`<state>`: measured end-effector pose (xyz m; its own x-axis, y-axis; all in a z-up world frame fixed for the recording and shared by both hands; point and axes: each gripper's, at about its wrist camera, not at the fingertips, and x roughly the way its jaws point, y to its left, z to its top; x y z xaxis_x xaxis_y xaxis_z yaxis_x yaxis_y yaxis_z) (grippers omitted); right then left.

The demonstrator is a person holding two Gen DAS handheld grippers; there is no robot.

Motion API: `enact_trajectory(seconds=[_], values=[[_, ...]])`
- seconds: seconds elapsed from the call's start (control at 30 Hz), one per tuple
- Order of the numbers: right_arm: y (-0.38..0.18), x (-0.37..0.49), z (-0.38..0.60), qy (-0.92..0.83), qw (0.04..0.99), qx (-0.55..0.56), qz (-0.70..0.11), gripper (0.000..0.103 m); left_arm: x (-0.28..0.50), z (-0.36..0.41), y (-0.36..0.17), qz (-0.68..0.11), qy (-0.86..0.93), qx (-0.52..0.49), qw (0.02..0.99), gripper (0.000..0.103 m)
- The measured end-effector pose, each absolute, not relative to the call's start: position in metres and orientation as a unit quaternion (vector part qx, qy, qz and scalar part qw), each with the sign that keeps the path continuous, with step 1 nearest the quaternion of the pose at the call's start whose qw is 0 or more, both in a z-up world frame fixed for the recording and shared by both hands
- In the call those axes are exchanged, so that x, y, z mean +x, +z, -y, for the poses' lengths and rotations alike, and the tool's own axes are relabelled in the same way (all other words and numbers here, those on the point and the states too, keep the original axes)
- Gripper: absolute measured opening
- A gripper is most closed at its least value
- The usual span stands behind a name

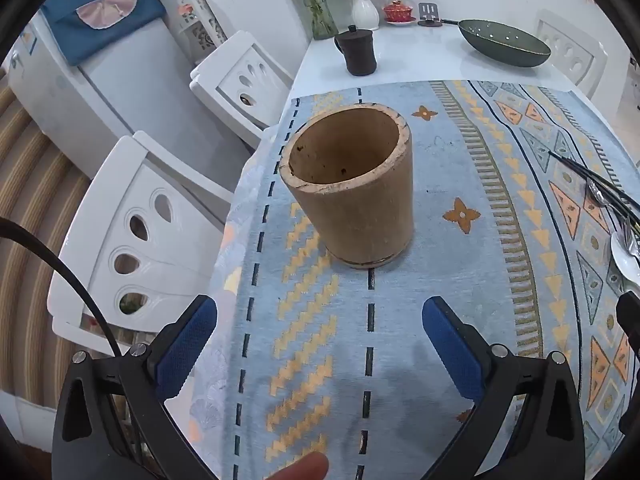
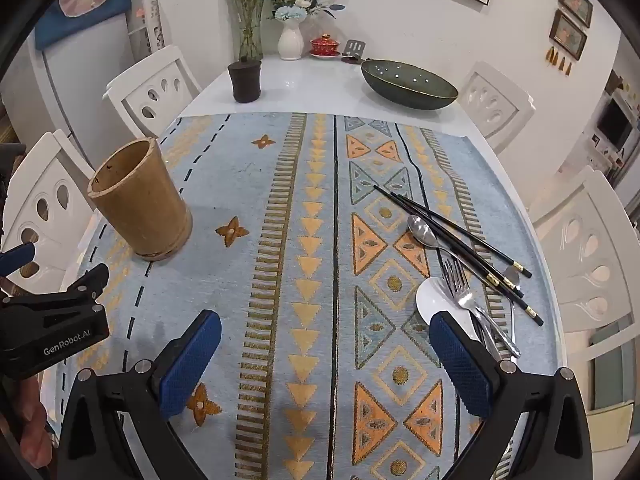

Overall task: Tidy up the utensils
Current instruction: 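Grasp the wooden cup with the left gripper and lift it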

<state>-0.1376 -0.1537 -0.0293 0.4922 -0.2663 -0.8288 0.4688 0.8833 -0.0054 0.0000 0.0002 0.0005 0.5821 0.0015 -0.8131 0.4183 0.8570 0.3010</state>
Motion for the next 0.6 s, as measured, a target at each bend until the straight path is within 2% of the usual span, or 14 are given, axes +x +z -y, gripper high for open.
enact_trajectory(seconds=[0.1, 0.43, 0.6], values=[[-0.031, -0.137, 0.153, -0.213, 0.855, 0.114, -0.458, 0.103, -0.001, 0.000, 0.001, -0.440, -0.122, 0.235, 0.858, 0.103], [-0.058, -0.150, 0.154, -0.194, 0.847, 0.129, -0.478, 0.103, -0.009, 0.007, -0.024, -0.510, -0.213, 0.204, 0.808, 0.100], [-0.053, -0.159, 0.167, -0.196, 0.852, 0.140, -0.465, 0.103, -0.020, 0.017, -0.027, -0.527, -0.245, 0.188, 0.792, 0.094]])
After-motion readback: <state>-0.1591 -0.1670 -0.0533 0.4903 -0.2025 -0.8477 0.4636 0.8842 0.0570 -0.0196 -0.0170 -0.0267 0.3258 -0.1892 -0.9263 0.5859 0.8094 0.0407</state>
